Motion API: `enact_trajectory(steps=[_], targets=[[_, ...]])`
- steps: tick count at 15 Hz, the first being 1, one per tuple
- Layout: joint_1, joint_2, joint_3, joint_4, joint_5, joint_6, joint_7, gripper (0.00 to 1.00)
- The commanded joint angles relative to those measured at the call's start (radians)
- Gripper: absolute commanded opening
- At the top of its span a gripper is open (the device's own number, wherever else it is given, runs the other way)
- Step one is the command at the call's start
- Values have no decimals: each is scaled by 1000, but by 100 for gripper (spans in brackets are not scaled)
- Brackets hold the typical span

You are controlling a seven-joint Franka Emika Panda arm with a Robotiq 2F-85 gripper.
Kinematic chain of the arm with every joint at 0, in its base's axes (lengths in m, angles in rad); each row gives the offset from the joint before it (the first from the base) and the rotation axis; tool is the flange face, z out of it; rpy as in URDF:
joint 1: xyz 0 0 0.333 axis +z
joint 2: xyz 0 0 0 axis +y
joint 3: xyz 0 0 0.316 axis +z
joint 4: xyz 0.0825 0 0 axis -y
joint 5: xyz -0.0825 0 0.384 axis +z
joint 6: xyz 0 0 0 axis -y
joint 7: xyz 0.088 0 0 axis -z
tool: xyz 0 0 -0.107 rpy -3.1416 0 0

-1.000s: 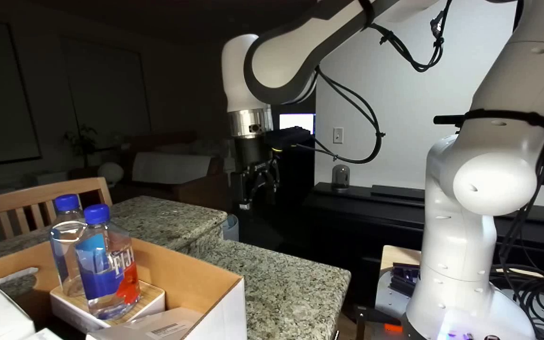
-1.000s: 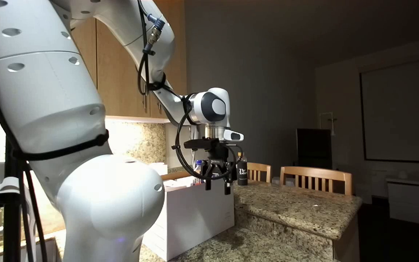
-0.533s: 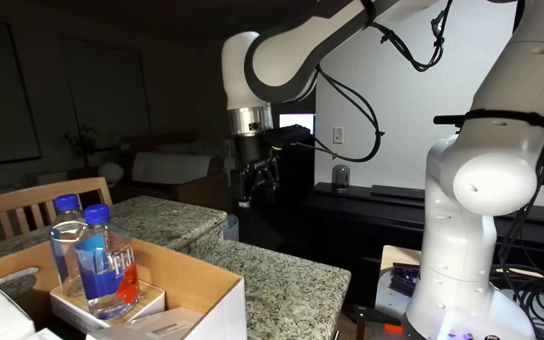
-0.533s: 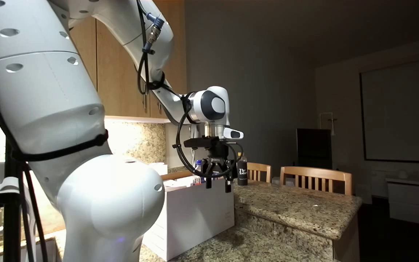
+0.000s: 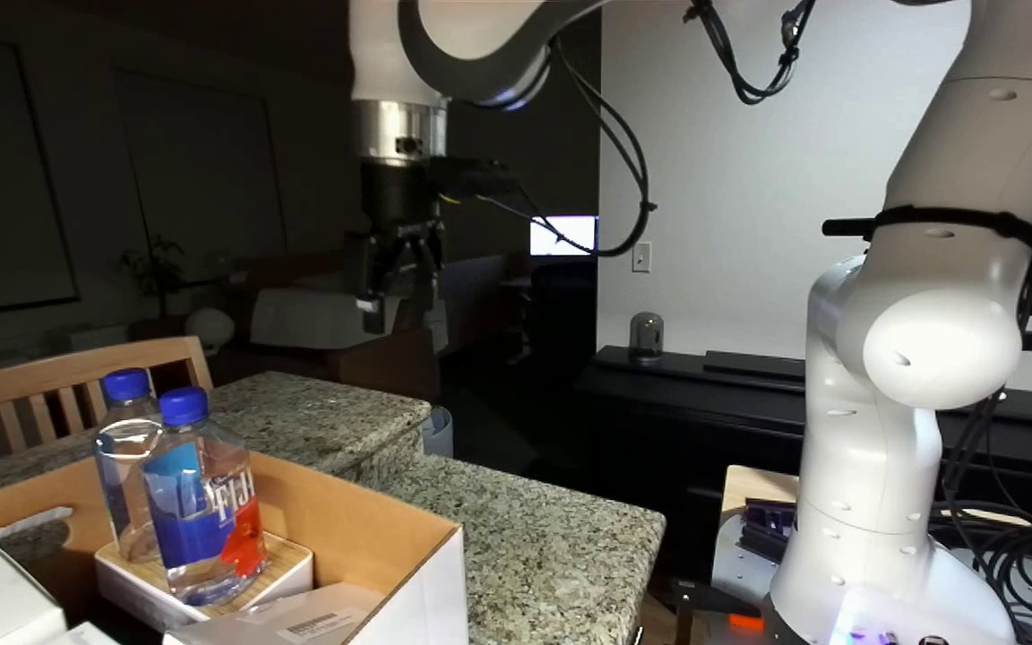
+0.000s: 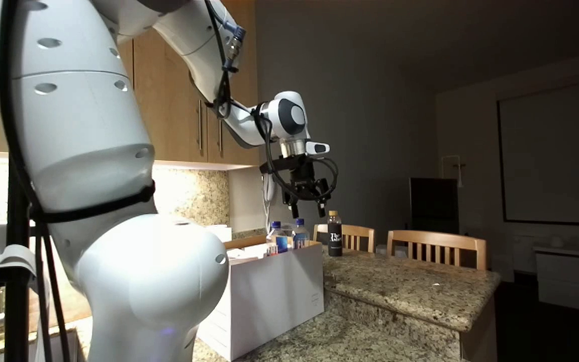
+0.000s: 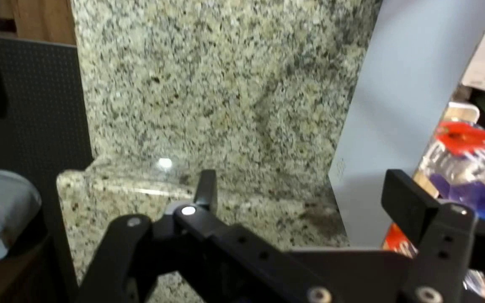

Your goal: Remove the bottles from the box and put them on the counter

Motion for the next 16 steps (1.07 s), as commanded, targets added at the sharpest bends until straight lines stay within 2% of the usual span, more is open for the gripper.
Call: enact_trajectory(steps=[1,4,9,16], targets=[[13,174,22,264,-53,-59,25,100],[53,307,42,464,-66,-118,24,100],[162,535,53,753,-106,-212,-6,100],[288,796,-4,1018,-154,-330,-18,100]])
